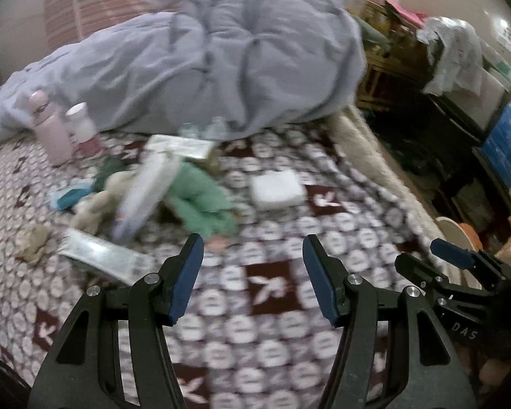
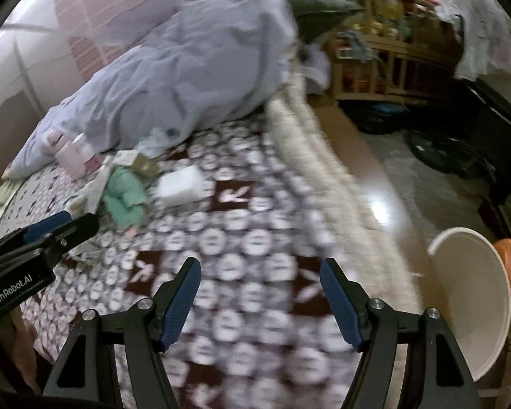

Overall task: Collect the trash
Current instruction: 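Move both open tools back to the bed toward the tissue and sponge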

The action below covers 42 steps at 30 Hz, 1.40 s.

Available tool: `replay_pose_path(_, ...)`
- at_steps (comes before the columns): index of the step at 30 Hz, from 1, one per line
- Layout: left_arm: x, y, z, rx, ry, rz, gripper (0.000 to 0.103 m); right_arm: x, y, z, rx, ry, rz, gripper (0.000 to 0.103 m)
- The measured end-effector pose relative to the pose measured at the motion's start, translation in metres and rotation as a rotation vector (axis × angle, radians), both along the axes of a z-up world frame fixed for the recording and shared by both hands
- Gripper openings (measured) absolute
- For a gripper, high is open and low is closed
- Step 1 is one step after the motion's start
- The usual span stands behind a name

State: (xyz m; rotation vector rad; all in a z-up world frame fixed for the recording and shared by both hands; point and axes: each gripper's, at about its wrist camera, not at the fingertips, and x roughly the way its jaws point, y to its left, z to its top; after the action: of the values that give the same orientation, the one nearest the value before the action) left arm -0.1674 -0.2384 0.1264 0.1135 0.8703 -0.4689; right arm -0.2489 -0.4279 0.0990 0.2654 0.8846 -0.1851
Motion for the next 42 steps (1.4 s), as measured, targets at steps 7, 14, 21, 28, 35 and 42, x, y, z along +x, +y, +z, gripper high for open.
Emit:
replay_pose_path(7,0.017,0.07,-0.004,0.023,0.008,0.108,0.059,0.03,0.051,-0.007,0.014,0.023,0.106,0.07)
replay_pose_path(14,0.039,0.147,-0.014,0.033,0.026,0.22,0.059,0.057,0.079,-0.015,0.011,0.039,0.162,0.07)
replay_pose_path(21,0.069,0.224,-0.035,-0.04,0.094,0.333,0.059,0.097,0.074,-0.02,-0.007,0.057,0.14,0.07)
replay_pose_path(28,0.097,0.266,-0.055,-0.105,0.15,0.391,0.059,0.148,0.057,-0.035,-0.02,0.082,0.115,0.07)
replay_pose_path(35,0.13,0.271,-0.078,-0.06,0.174,0.391,0.059,0.18,0.055,-0.058,-0.028,0.139,0.139,0.07)
replay_pose_path(42,0.141,0.272,-0.099,-0.072,0.235,0.403,0.027,0.184,0.056,-0.065,-0.036,0.117,0.134,0.054)
